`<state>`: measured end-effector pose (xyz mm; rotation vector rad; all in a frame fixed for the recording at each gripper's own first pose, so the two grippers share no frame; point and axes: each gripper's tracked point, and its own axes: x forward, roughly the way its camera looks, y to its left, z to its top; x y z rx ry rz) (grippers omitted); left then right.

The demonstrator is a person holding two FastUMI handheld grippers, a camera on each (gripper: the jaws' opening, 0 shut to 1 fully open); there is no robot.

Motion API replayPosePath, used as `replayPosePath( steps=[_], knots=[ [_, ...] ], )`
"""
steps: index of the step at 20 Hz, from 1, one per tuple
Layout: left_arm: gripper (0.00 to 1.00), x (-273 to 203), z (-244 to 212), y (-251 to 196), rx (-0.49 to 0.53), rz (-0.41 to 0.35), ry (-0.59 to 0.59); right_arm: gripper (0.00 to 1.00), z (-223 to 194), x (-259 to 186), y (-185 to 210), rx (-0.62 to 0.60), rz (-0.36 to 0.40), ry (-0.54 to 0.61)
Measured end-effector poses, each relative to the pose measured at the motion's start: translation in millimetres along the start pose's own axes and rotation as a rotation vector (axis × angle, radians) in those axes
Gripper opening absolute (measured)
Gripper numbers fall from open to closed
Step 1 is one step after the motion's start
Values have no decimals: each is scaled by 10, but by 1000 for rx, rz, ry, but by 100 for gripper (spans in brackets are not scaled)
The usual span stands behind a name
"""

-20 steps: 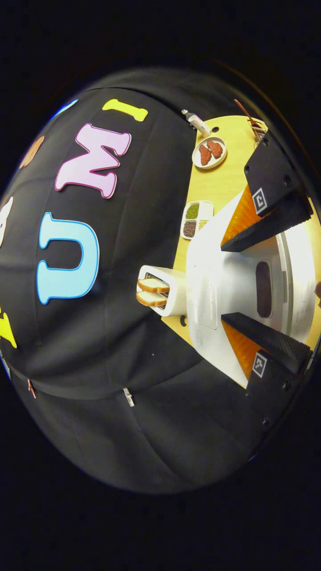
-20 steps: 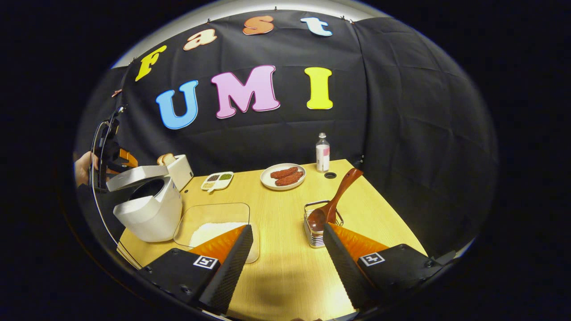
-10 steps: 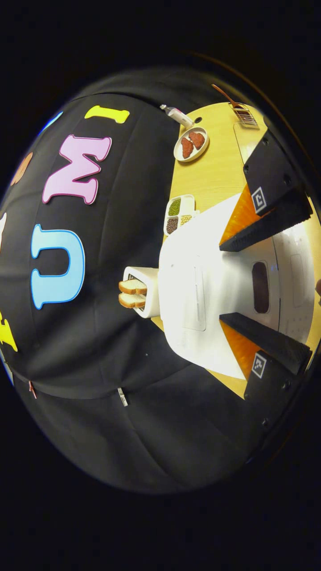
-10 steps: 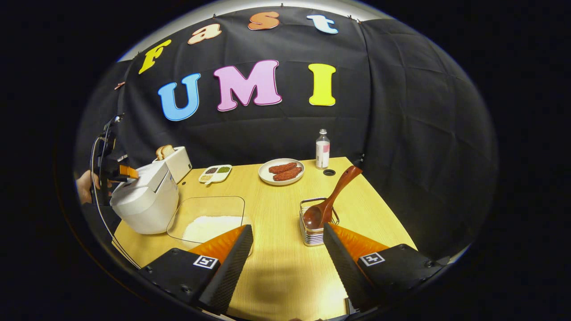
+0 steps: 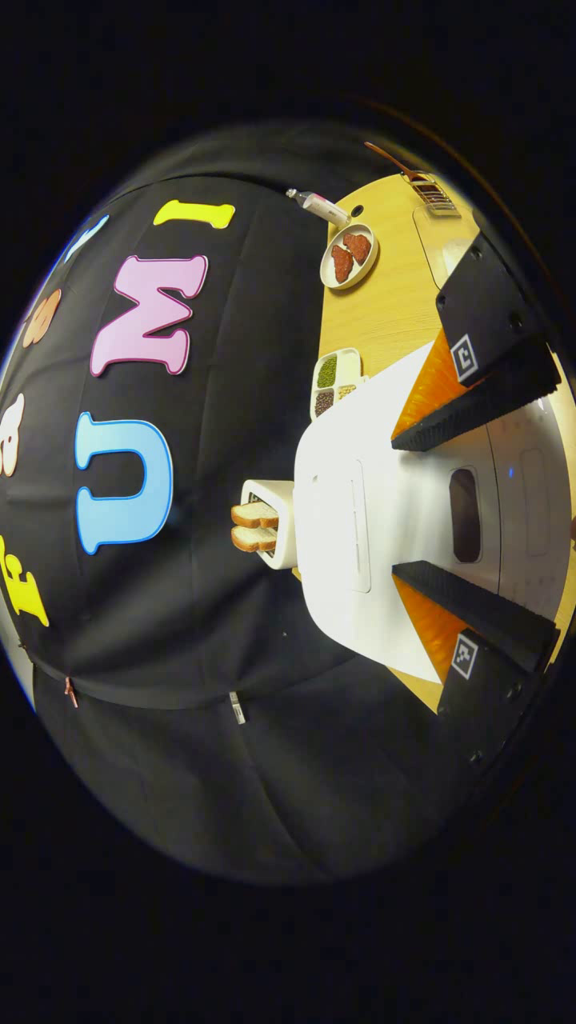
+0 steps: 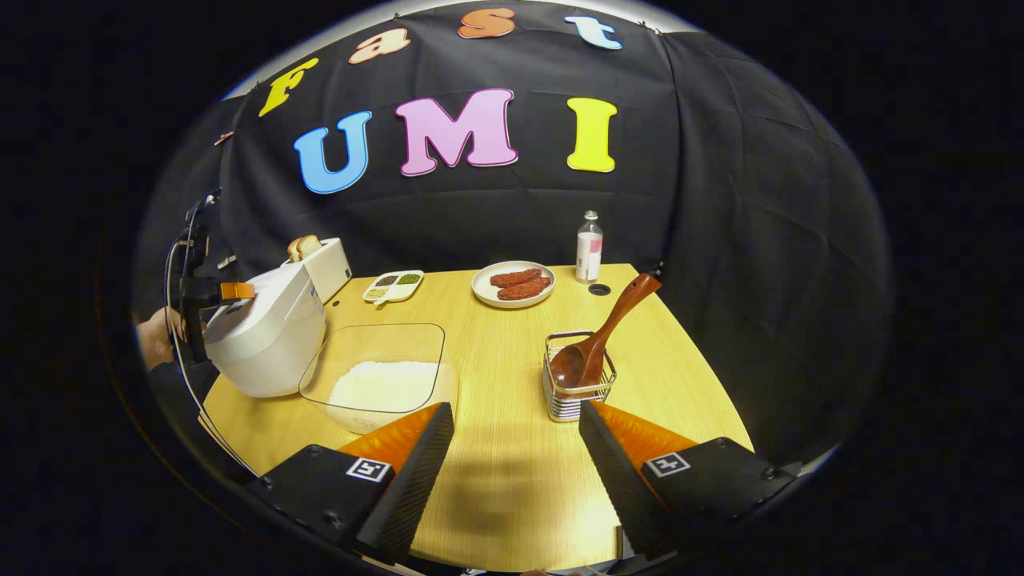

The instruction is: Close the left gripper, press the button to open the rice cooker; take a wooden spoon from the chopstick holder with the right hand, scoop a spoonful of rice and pour it into the rice cooker, then put the wooden spoon back into the chopstick holder.

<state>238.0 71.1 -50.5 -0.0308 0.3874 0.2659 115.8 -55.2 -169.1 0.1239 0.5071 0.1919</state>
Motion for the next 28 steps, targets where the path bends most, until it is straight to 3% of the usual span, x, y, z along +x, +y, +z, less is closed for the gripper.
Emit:
replayPosePath(
  steps=[2,4,7,10,14,18,20,23,28],
  knots=[
    [98,-138,9,-18,-5,29,2,99,136,18,2,8,15,-26],
    [94,-356,101,-226,-35,-9,-20,99,362,61,-63,-2,15,-73],
    [95,-795,422,-398,-55,-22,-149,99,730,119,-204,-29,17,-143],
    [95,-1384,702,-542,-26,-30,-254,99,1174,117,-416,-67,11,-227],
    [95,-2077,675,-778,14,-55,-306,99,1528,-24,-592,-88,10,-309],
    [94,-2525,355,-960,-38,-69,-292,99,1318,-268,-539,-33,43,-274],
    [95,-2652,147,-1165,-45,-146,-270,99,1220,-395,-522,-10,32,-273],
    [95,-2718,-78,-1226,5,-167,-250,99,994,-593,-443,-12,6,-263],
    [95,-2975,-170,-1242,89,-195,-318,99,693,-1008,-163,-16,-21,-251]
  ],
)
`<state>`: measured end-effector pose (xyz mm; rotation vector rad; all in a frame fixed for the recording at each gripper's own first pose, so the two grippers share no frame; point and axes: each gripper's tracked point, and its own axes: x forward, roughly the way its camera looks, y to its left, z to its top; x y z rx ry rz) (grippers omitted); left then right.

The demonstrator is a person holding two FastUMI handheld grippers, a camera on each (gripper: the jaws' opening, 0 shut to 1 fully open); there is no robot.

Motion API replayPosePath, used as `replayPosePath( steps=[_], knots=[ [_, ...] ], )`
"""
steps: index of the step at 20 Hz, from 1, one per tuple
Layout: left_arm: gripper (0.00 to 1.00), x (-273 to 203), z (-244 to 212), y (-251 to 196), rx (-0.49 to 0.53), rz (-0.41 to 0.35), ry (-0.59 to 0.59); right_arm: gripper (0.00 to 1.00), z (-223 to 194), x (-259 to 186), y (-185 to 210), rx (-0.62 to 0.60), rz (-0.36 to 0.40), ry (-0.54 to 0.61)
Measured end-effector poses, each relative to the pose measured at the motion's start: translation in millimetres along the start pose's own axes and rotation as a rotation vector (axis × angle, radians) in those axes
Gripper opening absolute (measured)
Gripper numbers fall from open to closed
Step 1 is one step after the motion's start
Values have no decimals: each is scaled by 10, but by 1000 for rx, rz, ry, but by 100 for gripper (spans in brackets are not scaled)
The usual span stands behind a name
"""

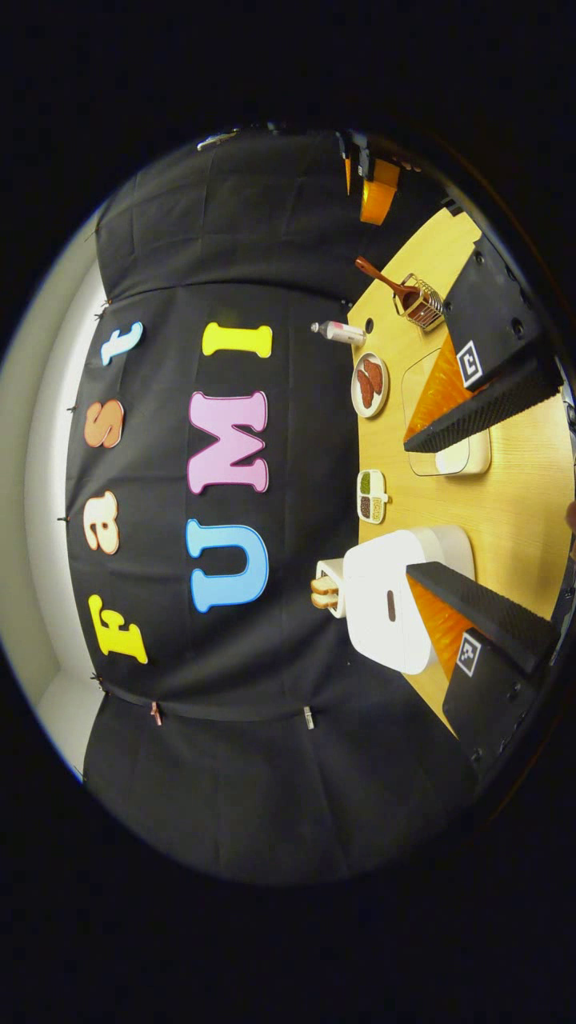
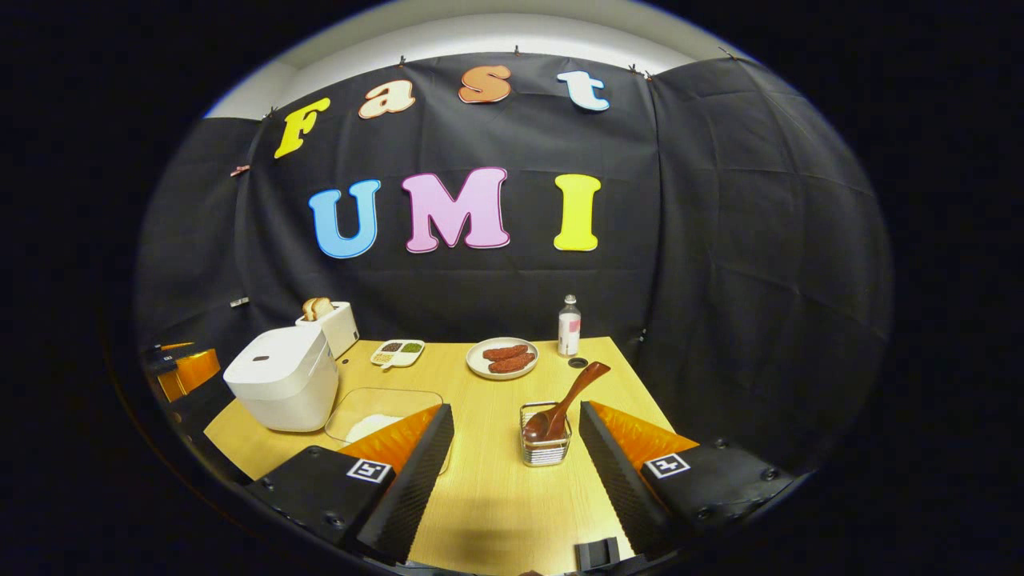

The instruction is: Close the left gripper, press the button to open the rice cooker; take a wooden spoon from the chopstick holder with the right hand, scoop a spoonful of rice and pour it into the rice cooker, then put the wooden spoon back into the chopstick holder.

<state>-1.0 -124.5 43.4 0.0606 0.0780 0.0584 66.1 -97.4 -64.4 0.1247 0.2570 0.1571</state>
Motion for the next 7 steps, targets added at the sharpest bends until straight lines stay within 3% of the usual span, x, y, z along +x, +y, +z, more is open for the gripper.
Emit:
replayPosePath(
  steps=[4,7],
  knots=[
    [96,-276,-8,-5,-25,-43,-71,98,-38,-317,219,-38,-6,-55],
    [97,-470,-204,85,-71,-42,-54,100,-144,-550,319,-54,-10,-60]
  ],
)
